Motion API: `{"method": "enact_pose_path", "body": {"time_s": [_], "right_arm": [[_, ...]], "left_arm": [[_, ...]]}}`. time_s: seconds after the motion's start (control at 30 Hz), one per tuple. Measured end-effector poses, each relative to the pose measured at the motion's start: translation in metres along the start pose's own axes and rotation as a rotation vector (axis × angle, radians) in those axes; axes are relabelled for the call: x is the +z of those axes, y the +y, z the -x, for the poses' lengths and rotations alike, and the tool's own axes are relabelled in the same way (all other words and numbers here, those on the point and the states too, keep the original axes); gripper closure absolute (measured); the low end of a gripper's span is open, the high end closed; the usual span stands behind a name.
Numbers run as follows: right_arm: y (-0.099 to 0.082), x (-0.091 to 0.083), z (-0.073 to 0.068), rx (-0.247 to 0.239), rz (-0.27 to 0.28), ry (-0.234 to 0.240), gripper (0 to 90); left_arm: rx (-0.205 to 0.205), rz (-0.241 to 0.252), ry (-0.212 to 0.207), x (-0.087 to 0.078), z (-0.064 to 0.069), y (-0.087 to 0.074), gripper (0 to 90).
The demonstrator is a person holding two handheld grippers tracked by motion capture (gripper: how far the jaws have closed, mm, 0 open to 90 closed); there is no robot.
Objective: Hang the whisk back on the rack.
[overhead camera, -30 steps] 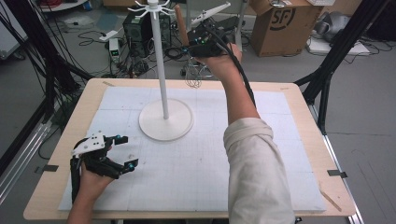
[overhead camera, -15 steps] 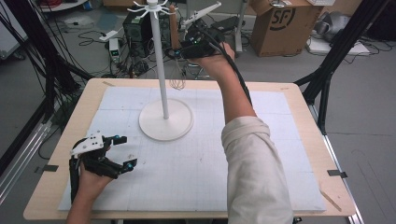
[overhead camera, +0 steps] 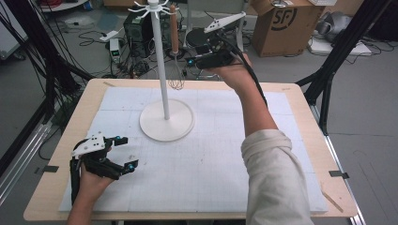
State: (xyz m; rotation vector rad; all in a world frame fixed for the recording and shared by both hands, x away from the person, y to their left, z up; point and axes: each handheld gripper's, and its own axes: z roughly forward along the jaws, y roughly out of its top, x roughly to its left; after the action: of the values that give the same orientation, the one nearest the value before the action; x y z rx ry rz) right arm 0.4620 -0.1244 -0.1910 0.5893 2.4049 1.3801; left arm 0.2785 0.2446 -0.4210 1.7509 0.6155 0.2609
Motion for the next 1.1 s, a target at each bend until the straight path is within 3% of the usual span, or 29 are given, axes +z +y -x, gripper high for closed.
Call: {"method": "enact_pose_path", "body": {"time_s": [0.2,0.33,0.5,1.1], "right_arm": [[-0.016,-0.016,-0.001,0.019,0.036,0.017,31.8],[-0.028,-0.024,-0.003,0.024,0.062,0.056,30.0],[-0.041,-0.033,-0.005,0.018,0.075,0.041,26.1],[-0.091,-0.065,0.002,0.113,0.164,0.032,15.1]], "left_arm": [[0.001,-0.004,0.0,0.001,0.001,0.0,1.7],[0.0,-0.014,0.002,0.001,0.001,0.0,1.6],[0.005,-0.019,0.0,0.003,0.002,0.0,1.7],[0.007,-0.019,-0.007,0.004,0.003,0.001,1.7]]}}
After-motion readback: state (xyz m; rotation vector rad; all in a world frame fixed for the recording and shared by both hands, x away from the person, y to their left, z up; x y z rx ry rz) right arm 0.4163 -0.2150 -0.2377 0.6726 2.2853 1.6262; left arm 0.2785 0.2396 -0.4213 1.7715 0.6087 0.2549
